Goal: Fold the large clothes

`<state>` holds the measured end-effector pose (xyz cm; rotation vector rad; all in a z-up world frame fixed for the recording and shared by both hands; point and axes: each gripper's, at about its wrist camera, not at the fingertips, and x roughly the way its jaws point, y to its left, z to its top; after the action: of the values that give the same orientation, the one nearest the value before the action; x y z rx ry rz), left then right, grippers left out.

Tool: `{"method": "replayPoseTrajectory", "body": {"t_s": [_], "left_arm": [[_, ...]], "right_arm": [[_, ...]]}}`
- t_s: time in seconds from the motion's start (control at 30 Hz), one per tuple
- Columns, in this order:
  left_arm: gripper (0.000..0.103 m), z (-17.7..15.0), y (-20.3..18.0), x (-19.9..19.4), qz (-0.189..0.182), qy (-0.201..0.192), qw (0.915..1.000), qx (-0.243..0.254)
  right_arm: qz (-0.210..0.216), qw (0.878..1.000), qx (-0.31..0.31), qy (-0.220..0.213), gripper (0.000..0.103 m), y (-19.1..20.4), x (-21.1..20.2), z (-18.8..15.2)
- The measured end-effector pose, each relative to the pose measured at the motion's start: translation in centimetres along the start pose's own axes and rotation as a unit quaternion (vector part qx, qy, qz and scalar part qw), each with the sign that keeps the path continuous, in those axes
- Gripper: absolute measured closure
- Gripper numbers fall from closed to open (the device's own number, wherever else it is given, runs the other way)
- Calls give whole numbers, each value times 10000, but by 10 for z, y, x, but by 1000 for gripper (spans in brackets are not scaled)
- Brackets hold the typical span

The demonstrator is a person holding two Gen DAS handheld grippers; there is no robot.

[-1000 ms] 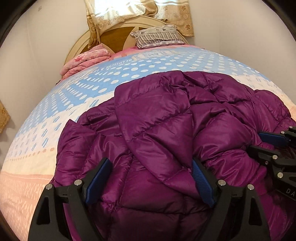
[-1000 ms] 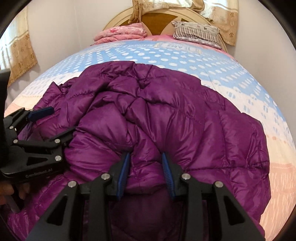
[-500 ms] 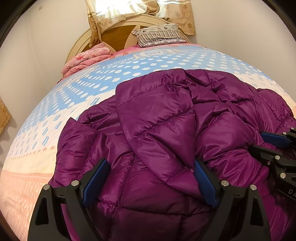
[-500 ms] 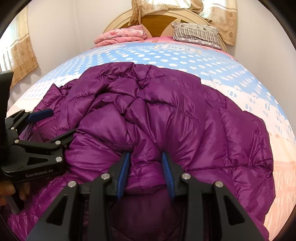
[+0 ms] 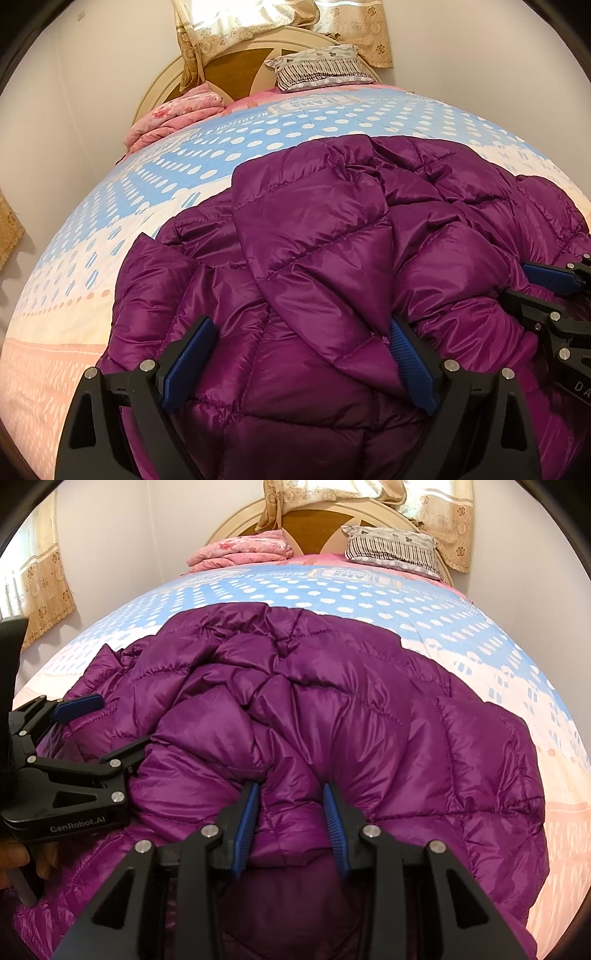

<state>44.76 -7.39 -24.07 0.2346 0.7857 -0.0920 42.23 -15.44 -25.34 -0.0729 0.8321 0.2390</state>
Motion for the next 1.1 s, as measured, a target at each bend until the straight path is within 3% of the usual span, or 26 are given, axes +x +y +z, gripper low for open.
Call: {"method": "replayPoseTrajectory", "body": {"t_s": [0.13,0.27,0.37,0.63,0.87,1.1], "left_arm": [[9,7,10,-8,-33,95,9999,-2],[9,6,23,-51,-22,-209,9997,131],[9,-8,37,-88,76,-386,9989,259],[9,-90,67,-162,-83,-445,9990,-17],[9,-158,100,-189,-86,-235,9975,-661],[9,-201,104,-202,-294,-27,9935,-1099]], "right_arm": [[-13,9999,-15,136,62,0,-4,6],[143,9998,76,105,38,-5,-42,0],[81,9999,-58,63,35,-6,-71,-17],[78,9990,424,84,27,-19,-133,-83],[-182,9936,1089,225,25,-40,-163,-144],[-302,9872,1550,228,25,-43,-188,-188]]}}
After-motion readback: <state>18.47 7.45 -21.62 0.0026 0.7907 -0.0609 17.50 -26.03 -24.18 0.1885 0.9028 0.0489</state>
